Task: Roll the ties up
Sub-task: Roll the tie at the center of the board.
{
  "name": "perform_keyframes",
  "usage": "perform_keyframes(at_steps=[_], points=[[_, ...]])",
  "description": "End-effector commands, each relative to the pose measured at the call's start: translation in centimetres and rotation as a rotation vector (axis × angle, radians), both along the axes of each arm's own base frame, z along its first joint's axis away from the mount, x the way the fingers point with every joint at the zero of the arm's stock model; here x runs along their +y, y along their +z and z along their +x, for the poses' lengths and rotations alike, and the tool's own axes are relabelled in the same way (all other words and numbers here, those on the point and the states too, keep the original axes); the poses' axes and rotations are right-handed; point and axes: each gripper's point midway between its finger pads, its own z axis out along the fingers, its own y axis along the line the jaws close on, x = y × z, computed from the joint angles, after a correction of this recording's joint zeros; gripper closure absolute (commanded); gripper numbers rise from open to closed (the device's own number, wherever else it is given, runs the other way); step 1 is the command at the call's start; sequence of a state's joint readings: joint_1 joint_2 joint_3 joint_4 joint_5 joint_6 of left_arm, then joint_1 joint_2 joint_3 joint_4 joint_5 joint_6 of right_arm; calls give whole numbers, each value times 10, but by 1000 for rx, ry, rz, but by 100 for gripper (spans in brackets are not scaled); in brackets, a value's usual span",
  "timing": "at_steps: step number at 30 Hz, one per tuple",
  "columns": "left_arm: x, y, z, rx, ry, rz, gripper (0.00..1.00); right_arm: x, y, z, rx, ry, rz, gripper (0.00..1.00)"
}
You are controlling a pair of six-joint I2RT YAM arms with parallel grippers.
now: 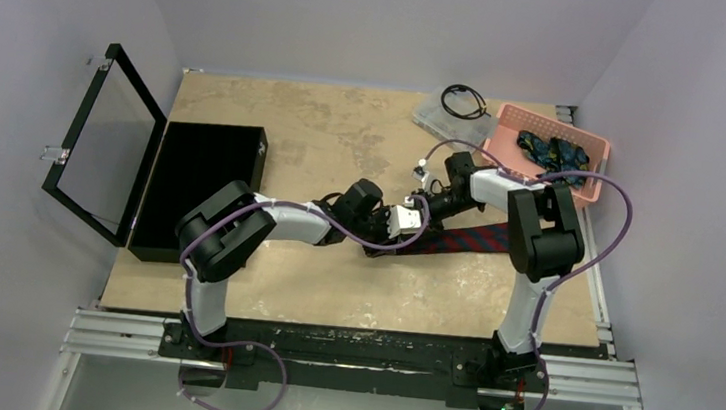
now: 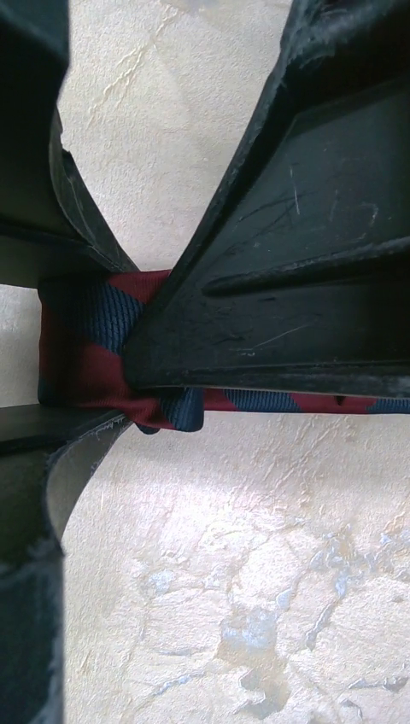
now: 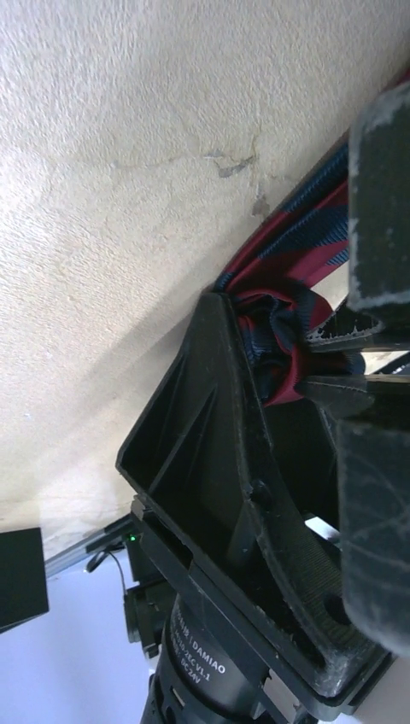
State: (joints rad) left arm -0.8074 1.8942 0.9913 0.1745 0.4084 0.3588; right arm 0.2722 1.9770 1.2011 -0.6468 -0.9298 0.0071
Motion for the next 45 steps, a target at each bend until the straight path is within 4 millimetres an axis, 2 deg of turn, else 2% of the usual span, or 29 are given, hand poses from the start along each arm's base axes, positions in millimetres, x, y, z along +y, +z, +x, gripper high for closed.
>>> perform_keyframes(at_steps=[1,6,12,15,19,25,29,33,37,45], points=[[27,-38,-14,80,10,137,65,-17,-18,17,-50,-21,-87,100],[20,-16,-6,82,19,2,43,-44,-44,16,-65,-4,-210,100],[6,13,3,57,31,-197,34,-68,-75,21,-90,-8,-369,100],[2,13,0,64,30,-245,30,-78,-83,24,-96,-17,-440,100],[-4,9,-2,78,29,-300,27,-86,-88,24,-97,-22,-509,100],[-23,11,2,71,40,-410,26,-78,-92,19,-134,21,-588,100],[-41,6,-3,91,57,-469,29,-75,-98,15,-118,7,-600,100],[-49,-3,-4,94,77,-496,36,-74,-100,17,-127,-16,-596,100],[-41,-18,-6,73,91,-464,42,-71,-104,19,-110,-26,-593,100],[5,-29,-16,29,107,-399,39,-71,-101,25,-104,-69,-612,100]])
